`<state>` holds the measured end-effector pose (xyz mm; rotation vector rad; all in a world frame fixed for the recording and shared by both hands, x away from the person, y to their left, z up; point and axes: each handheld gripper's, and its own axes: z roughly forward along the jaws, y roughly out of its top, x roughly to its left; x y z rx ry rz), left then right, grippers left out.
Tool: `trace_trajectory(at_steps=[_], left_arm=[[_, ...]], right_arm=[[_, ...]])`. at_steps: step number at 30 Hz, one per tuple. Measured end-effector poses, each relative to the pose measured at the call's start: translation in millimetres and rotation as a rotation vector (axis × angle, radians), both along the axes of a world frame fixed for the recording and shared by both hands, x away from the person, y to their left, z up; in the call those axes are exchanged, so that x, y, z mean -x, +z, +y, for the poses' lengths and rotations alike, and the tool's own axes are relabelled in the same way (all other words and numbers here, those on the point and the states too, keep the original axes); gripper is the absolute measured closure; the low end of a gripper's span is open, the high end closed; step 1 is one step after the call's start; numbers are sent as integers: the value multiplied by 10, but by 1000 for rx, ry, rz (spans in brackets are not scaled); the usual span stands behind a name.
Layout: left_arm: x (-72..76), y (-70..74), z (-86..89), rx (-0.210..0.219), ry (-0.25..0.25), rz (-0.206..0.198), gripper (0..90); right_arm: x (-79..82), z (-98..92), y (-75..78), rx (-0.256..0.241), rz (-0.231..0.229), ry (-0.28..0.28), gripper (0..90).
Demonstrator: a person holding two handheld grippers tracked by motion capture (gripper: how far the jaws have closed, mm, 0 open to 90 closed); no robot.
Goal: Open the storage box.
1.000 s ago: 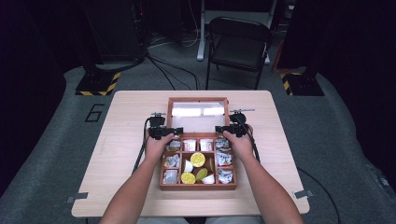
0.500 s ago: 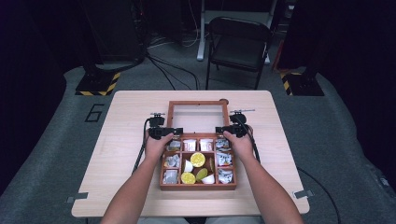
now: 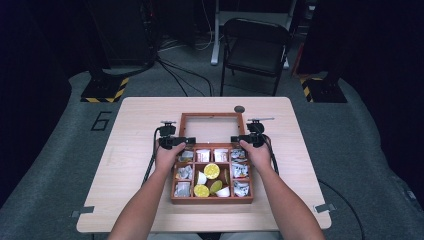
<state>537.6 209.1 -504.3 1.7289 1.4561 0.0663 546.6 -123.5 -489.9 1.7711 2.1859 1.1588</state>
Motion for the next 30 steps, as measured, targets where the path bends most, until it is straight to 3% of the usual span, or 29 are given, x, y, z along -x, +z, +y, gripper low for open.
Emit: trace_trajectory(at_steps=[10, 26, 28, 30], left_arm=[[-3, -5, 6, -1, 5, 12, 204], [5, 2, 17, 11, 19, 15, 222], [13, 12, 17, 7, 24, 18, 230], [31, 44, 47, -23, 24, 5, 244]], right_arm=[[-5, 0, -14, -20, 31, -22, 266], [3, -3, -10, -24, 42, -36, 276], [10, -18, 1, 1, 11, -30, 299], [27, -29, 28, 22, -5, -32, 302]])
